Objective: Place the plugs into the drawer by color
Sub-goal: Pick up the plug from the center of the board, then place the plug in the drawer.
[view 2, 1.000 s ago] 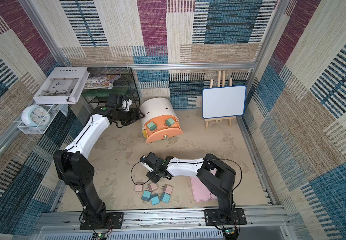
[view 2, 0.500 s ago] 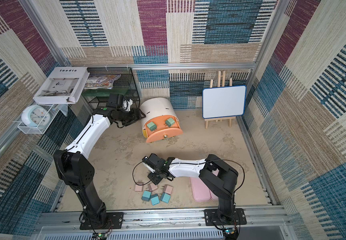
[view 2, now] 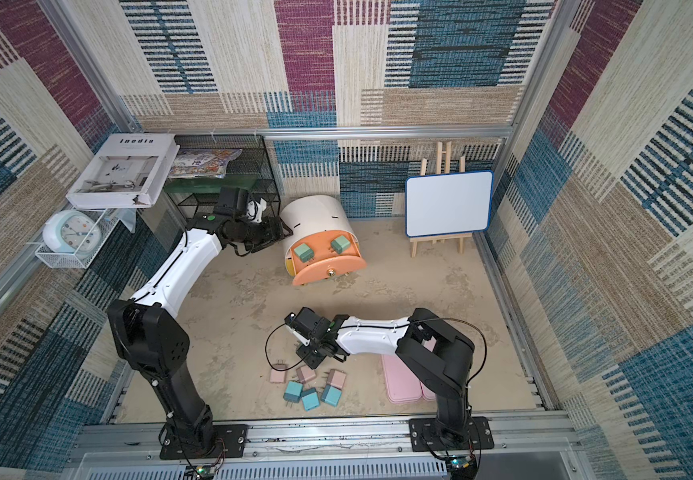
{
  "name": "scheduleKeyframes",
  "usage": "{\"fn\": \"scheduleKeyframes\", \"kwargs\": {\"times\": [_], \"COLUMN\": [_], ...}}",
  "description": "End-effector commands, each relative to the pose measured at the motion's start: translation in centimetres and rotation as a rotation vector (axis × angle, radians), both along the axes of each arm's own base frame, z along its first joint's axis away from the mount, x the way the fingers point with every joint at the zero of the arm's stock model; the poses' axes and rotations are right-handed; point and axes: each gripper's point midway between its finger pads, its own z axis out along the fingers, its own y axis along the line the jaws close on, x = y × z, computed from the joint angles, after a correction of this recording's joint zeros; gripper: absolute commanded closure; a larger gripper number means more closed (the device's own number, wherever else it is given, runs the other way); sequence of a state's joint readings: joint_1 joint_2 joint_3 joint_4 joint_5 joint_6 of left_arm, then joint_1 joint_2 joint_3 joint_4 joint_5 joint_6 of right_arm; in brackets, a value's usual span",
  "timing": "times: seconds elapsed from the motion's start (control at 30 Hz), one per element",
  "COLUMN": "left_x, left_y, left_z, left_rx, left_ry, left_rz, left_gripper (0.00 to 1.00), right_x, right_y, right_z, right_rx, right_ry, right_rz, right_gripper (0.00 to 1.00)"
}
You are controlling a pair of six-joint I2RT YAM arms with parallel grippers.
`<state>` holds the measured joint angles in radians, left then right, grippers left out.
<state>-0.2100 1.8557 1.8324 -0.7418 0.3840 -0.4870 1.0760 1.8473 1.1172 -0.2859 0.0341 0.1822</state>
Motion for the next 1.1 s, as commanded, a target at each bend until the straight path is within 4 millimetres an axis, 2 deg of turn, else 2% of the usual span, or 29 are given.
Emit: {"fn": "scheduleKeyframes", "kwargs": {"times": [0.0,0.33,0.53,0.7,0.8,0.87,0.97,1.07], "left_x": [-0.1,-0.1,-0.1,0.1,0.4,0.7,1.3,1.9], "left_y": [0.1,0.0,0.0,-0.1,-0.2,-0.3,-0.5,-0.9], "left_z": [0.1,0.1,0.3,0.9,1.4,1.7,2.2,2.5], "left_rx": [0.007,0.008,0.004,0.000,-0.005,-0.011,-0.016,-0.027], "left_ry": [-0.003,-0.003,-0.009,-0.020,-0.034,-0.039,-0.042,-0.042], "left_rz": [-0.003,-0.003,-0.003,-0.003,-0.002,-0.001,-0.006,-0.011], "left_gripper": [0.20,0.20,0.20,0.20,0.20,0.20,0.20,0.20], "right_x": [0.4,0.5,0.3,0.3,1.5,2.7,5.4,8.7], "right_y": [0.1,0.1,0.3,0.0,-1.4,-2.1,-3.4,-4.9], "right_z": [0.4,1.6,5.9,12.0,16.5,20.2,24.4,26.8], "right_rx": [0.001,0.011,0.073,0.132,0.162,0.195,0.225,0.221], "right_ry": [-0.020,-0.024,-0.037,-0.062,-0.134,-0.191,-0.236,-0.254], "right_rz": [-0.008,-0.024,-0.057,-0.119,-0.216,-0.252,-0.307,-0.365], "right_gripper": [0.48,0.57,0.58,0.59,0.59,0.59,0.59,0.60]}}
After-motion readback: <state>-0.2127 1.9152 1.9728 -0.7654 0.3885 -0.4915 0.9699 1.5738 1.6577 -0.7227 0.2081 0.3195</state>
